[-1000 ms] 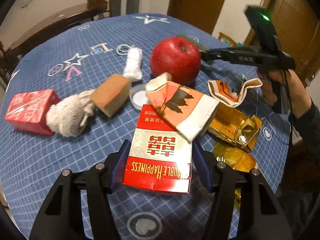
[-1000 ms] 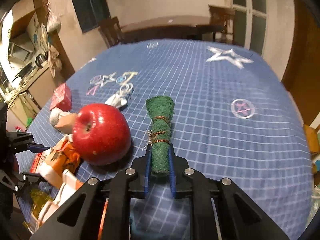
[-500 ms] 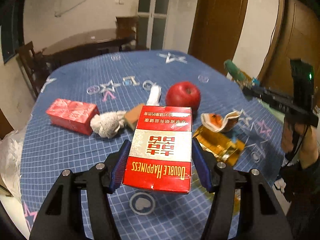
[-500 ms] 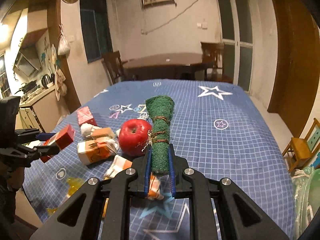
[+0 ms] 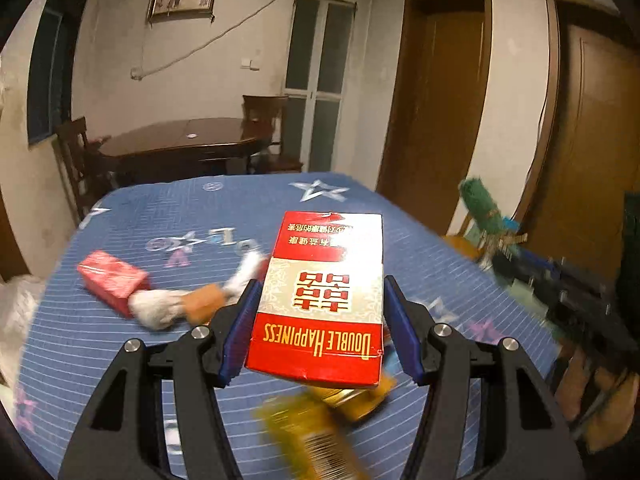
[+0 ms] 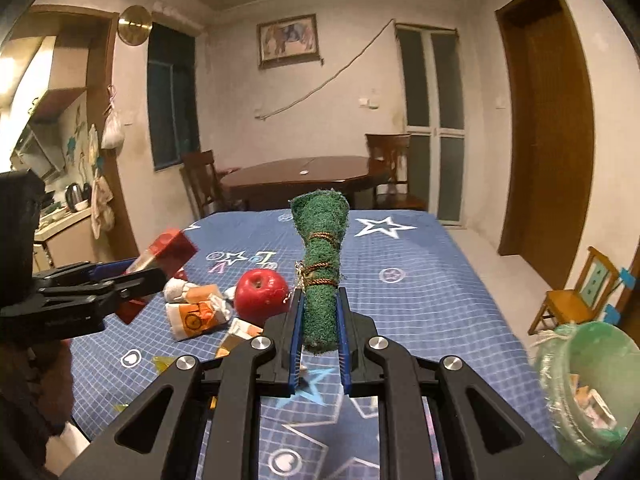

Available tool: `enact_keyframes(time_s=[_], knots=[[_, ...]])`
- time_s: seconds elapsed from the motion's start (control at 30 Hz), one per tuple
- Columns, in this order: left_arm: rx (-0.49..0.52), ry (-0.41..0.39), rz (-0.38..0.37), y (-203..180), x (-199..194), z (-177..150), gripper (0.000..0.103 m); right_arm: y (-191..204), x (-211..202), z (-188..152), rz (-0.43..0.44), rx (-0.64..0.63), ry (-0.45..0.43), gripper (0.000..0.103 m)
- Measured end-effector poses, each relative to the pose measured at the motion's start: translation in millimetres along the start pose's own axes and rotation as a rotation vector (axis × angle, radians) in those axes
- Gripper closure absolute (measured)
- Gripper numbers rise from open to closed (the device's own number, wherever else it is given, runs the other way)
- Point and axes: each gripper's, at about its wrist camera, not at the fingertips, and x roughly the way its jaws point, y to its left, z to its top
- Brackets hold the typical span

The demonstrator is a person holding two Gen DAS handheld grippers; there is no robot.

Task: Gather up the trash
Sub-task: 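Carry the red box and green scrubber with both tools over the green bin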

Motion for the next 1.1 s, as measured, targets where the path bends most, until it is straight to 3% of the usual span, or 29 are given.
enact_keyframes(time_s=[0.5, 0.8, 1.1], knots=[[0.07, -0.087, -0.055, -119, 36, 19, 0.045, -83, -82, -1, -0.186, 0.051, -0.059, 0.087], [0.096, -0.083, -0.064, -154, 53, 21, 0.045, -128, -113, -1, -0.25, 0.055, -0.062, 0.087], [0.132, -0.055, -0.077, -188, 72, 24, 0.045, -172, -114, -1, -0.299, 0.075, -0.031, 0.087]])
